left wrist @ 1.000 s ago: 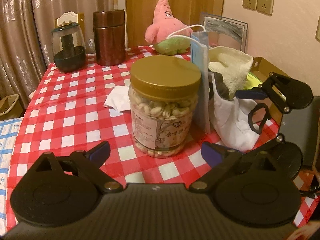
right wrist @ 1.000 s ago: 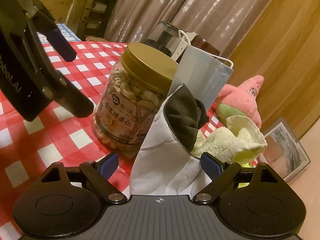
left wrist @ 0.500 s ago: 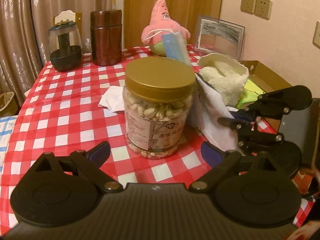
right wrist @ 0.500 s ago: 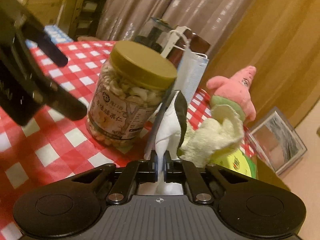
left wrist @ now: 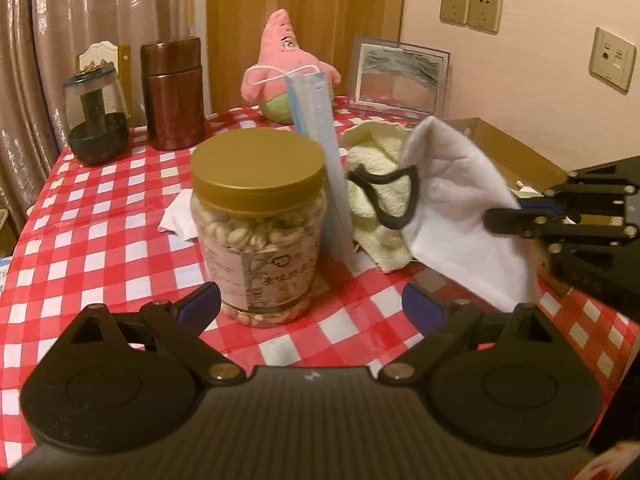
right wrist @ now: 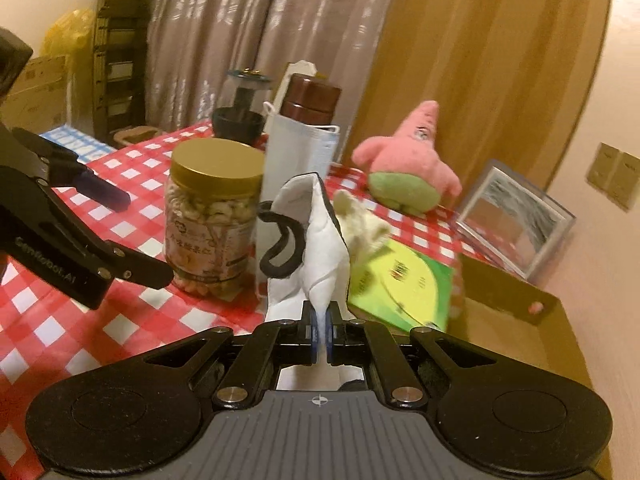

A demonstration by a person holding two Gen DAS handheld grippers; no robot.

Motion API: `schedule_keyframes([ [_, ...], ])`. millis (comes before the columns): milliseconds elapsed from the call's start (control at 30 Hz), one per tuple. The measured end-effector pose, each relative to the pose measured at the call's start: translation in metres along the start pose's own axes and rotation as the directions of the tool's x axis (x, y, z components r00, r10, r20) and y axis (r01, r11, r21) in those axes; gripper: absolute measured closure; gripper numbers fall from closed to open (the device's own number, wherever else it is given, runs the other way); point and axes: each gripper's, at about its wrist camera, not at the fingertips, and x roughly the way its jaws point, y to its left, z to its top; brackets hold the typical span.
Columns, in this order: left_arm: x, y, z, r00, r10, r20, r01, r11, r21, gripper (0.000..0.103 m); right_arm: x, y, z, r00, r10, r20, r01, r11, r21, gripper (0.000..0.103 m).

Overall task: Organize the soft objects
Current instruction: 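Lift the white bag with the right tool while the left tool grasps the cream fuzzy towel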

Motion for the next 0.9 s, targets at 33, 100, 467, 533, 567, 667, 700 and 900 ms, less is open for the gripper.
schedule_keyframes([
  [33, 0.0, -0.002, 0.0, 1.0, -0.002, 0.003, 0.002, 1.0, 0.003, 0.007, -0.005, -0.003, -0.001, 1.0, -0.007, 0.0, 0.007, 1.0, 0.004, 0.099],
  [100, 0.0, -0.005, 0.001, 1.0, -0.012, 0.008, 0.012, 1.0, 0.007, 0.007, -0.015, -0.008, -0.003, 1.0, -0.022, 0.006, 0.022, 1.0, 0.015, 0.099],
  [467, -0.006, -0.035, 0.017, 0.997, -0.035, 0.063, 0.031, 0.998, 0.06, 0.012, -0.051, -0.042, 0.001, 0.993, -0.108, 0.042, 0.104, 0.99, 0.098, 0.099],
  [533, -0.003, -0.04, 0.021, 0.997, -0.047, 0.064, 0.043, 0.997, 0.065, 0.013, -0.055, -0.049, 0.004, 0.991, -0.123, 0.058, 0.116, 0.986, 0.116, 0.099],
  [567, -0.001, -0.044, 0.024, 0.997, -0.052, 0.064, 0.047, 0.996, 0.073, 0.013, -0.057, -0.052, 0.006, 0.989, -0.134, 0.066, 0.125, 0.984, 0.125, 0.099],
  [667, 0.009, -0.056, 0.032, 0.995, -0.064, 0.071, 0.056, 0.992, 0.113, 0.018, -0.058, -0.063, 0.01, 0.987, -0.147, 0.067, 0.136, 0.981, 0.138, 0.099],
  [700, 0.013, -0.06, 0.034, 0.995, -0.066, 0.069, 0.057, 0.991, 0.12, 0.02, -0.057, -0.066, 0.011, 0.987, -0.15, 0.066, 0.139, 0.981, 0.138, 0.099],
  [900, 0.049, -0.081, 0.04, 0.998, -0.043, 0.043, 0.034, 0.98, 0.198, 0.043, -0.048, -0.076, 0.009, 0.987, -0.148, 0.058, 0.139, 0.979, 0.148, 0.099],
])
